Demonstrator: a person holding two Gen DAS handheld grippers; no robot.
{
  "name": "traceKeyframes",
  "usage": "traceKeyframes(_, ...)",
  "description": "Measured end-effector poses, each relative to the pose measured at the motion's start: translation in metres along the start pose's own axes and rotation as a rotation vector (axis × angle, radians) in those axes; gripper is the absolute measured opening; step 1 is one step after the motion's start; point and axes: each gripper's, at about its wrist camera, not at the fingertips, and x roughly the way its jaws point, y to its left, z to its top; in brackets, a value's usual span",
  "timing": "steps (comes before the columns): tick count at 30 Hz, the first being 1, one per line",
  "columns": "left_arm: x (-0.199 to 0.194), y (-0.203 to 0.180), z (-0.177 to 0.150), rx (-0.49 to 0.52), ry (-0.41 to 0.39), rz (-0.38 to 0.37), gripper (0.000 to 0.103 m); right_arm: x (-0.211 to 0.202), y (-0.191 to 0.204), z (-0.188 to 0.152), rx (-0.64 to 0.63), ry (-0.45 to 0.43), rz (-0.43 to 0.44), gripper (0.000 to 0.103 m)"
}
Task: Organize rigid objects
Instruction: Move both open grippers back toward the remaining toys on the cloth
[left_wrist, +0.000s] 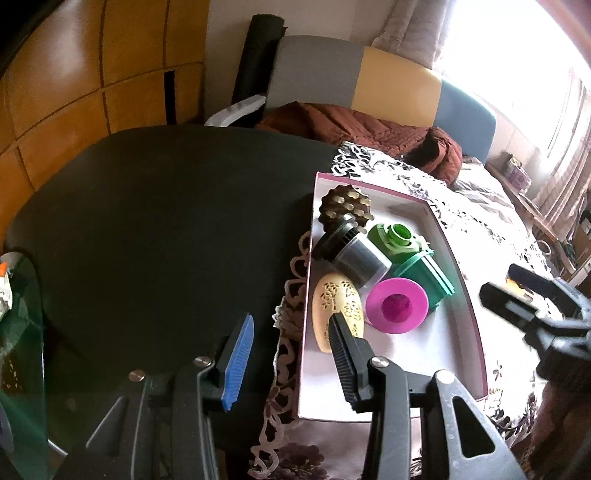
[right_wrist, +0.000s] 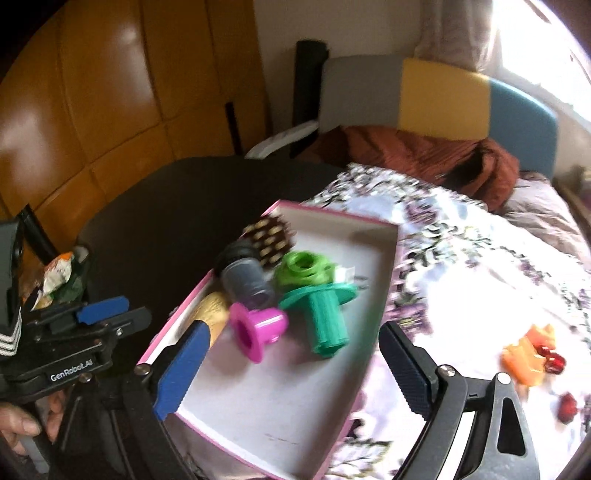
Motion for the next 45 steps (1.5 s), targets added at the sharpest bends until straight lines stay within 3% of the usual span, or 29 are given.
traceKeyframes(8,-0.003,-0.013,0.004,0.043,-0.006,-0.008,0.043,-0.031,-0.055,0.001,0.061,-0.056,-0.115,0.100)
traceKeyframes(20,-0.004,-0.046,0.011,0.121,-0.013,-0.040,0.043,-0.080,-0.181,-0.009,0.196,-0.094,-0.377,0.103)
traceKeyframes(24,-0.003,-0.056,0.012,0.140,-0.006,-0.073,0.043,-0.095,-0.232,-0.019,0.287,-0.117,-0.489,0.103)
traceKeyframes(29,-0.002,-0.069,0.015,0.144,0.023,-0.125,0.043,-0.113,-0.295,-0.043,0.493,-0.143,-0.612,0.103)
traceKeyframes(31,-0.002,-0.079,0.017,0.157,0.035,-0.142,0.043,-0.124,-0.316,-0.055,0.637,-0.178,-0.597,0.103)
traceKeyframes(35,-0.001,-0.106,0.023,0.194,0.059,-0.223,0.043,-0.126,-0.336,-0.068,0.762,-0.177,-0.569,0.103)
traceKeyframes(45,0.029,-0.233,0.013,0.411,0.138,-0.343,0.043,-0.124,-0.340,-0.077,0.822,-0.155,-0.531,0.103)
